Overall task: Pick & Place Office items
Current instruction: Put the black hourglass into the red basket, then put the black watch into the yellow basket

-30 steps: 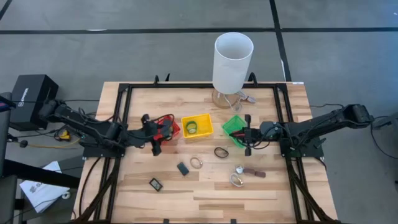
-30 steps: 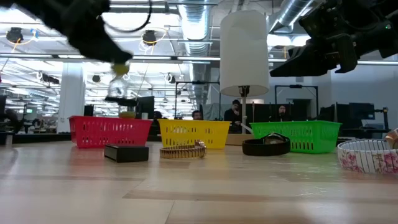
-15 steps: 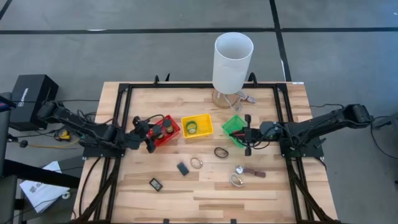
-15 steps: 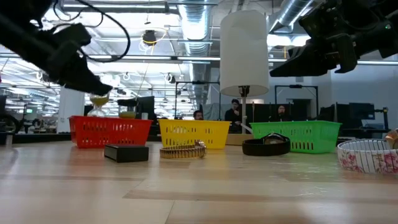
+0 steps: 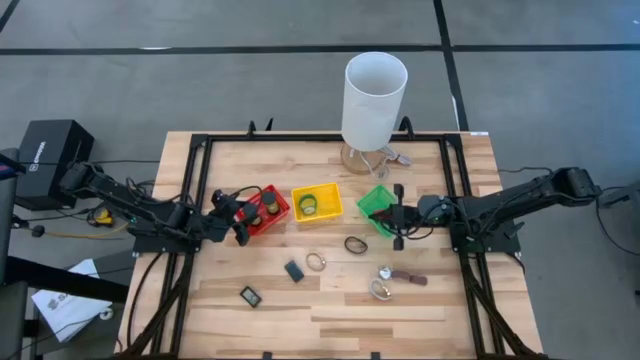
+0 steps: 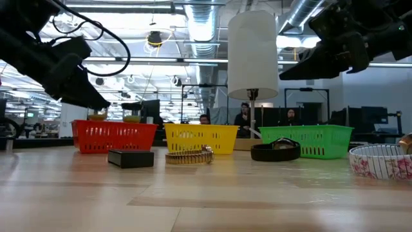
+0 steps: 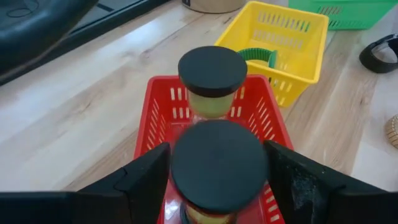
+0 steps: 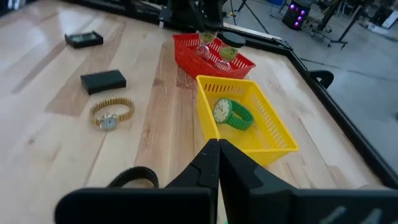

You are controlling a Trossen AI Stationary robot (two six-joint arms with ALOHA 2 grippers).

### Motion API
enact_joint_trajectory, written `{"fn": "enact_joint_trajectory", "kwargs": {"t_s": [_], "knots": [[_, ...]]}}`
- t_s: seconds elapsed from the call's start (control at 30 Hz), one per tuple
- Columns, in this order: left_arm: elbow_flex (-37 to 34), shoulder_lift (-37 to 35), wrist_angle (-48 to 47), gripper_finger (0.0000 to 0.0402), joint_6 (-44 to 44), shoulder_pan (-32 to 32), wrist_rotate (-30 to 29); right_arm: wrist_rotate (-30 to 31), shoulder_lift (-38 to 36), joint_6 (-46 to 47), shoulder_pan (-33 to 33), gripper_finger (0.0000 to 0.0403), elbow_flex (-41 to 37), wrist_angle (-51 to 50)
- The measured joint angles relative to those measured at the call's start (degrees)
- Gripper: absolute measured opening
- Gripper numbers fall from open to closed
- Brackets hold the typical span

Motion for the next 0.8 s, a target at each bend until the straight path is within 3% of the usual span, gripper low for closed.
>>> {"fn": "enact_joint_trajectory", "kwargs": {"t_s": [0.23,0.53,0.8], "knots": [[0.00,0.01,0.53,0.0266,0.00,0.00,-0.08,0.07,0.00,2.85,-0.02,0.0038,0.02,0.06],[0.02,-0.46,3.84,0.0255,0.91,0.00,0.00,0.07,0.00,6.43,-0.02,0.0094,0.02,0.08],[0.07,-2.84,19.32,0.0240,15.75,-0.26,0.42,0.05,0.00,6.39,0.09,0.0097,0.02,-0.14]]}}
